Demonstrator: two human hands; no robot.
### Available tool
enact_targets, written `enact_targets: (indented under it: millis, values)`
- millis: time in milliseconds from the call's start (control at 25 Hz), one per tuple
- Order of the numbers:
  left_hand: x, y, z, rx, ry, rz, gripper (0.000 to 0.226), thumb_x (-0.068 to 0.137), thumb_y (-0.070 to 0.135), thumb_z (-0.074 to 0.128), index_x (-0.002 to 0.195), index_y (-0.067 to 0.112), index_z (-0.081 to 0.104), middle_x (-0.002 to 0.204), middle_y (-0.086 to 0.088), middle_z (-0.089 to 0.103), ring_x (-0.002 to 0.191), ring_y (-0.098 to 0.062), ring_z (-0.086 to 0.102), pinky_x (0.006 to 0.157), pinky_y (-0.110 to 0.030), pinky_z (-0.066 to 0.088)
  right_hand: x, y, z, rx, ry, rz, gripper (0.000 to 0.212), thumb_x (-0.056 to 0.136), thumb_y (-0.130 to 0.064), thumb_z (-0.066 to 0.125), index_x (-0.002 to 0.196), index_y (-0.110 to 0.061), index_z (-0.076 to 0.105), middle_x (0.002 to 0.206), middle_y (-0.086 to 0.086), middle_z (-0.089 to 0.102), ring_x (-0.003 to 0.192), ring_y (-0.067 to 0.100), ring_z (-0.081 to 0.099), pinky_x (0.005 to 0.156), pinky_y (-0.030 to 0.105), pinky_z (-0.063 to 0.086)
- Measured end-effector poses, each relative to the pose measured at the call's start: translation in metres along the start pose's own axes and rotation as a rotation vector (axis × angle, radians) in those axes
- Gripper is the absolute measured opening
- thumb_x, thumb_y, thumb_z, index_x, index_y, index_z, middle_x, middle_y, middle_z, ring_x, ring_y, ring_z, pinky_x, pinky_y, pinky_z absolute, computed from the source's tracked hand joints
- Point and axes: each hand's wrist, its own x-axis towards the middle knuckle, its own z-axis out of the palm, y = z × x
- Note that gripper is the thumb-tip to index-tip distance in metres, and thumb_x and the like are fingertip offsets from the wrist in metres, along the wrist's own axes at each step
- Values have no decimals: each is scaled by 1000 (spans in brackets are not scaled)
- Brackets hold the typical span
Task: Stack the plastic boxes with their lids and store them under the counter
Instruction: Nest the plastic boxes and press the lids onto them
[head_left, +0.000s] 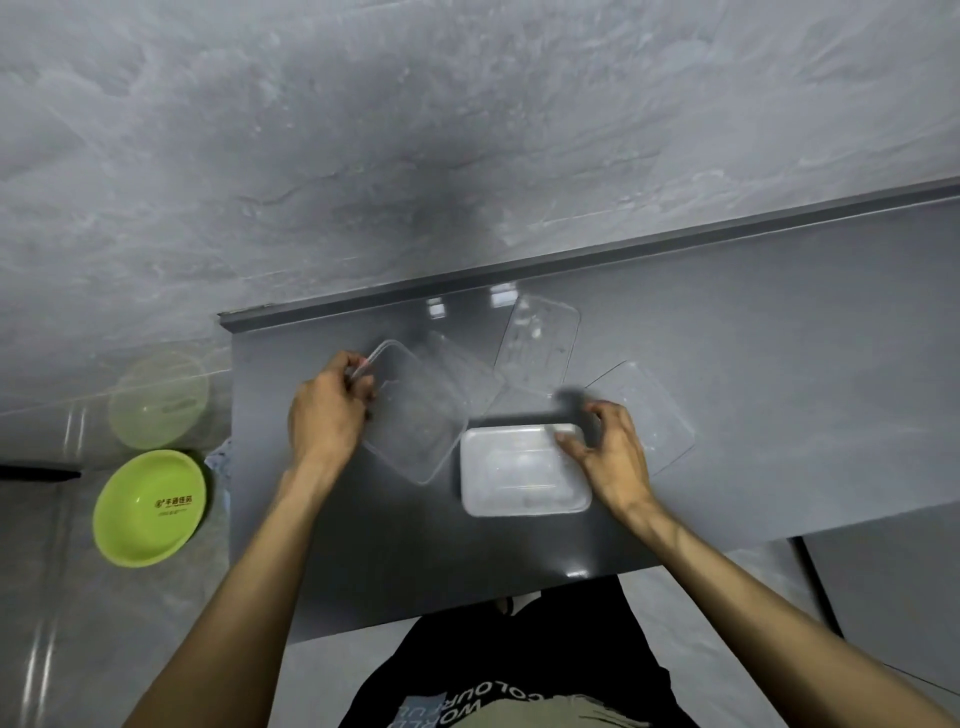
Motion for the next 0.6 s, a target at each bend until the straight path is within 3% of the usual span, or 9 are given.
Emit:
enact_targets:
  millis: [80,160,280,360,480,600]
  values:
    - [-2,3,-6,255,104,129,18,92,27,52,107,30,61,87,-11,75,84,-35,69,72,-42,54,1,-24,-3,-2,-69,-115,56,82,-37,72,130,-15,53,135,2,53,121,18,52,102,25,39]
    - [-1,10,-12,247,155,223,21,91,30,54,110,33,63,86,-8,76,83,-32,70,71,-39,54,-1,-51,-1,72,-152,-125,57,81,-38,72,132,-20,53,135,-6,54,113,9,55,99,21,39]
    - [3,24,-17,-188,-68,222,18,88,22,65,96,37,69,67,8,72,57,-5,65,60,-24,54,-7,-89,9,324,-340,-89,57,81,-35,73,133,-24,53,131,-11,58,106,1,58,98,23,43]
    - [5,32,-13,-388,-188,167,23,85,18,69,91,40,70,64,18,69,53,4,58,54,-16,49,-7,-106,17,529,-454,-53,38,85,-25,71,121,-18,62,115,-4,70,101,7,66,91,23,51]
    - [0,35,0,-635,-218,-25,28,82,10,72,106,24,67,76,10,69,60,-3,62,56,-20,51,-7,-117,18,690,-417,36,18,93,-18,59,102,-6,68,88,7,75,75,15,70,72,27,55]
    - [-14,34,14,-782,-407,-211,39,76,-3,73,110,10,60,83,-7,71,59,-11,70,51,-22,56,-7,-112,11,805,-305,152,22,96,-24,54,88,-10,69,76,3,73,73,16,67,80,37,51]
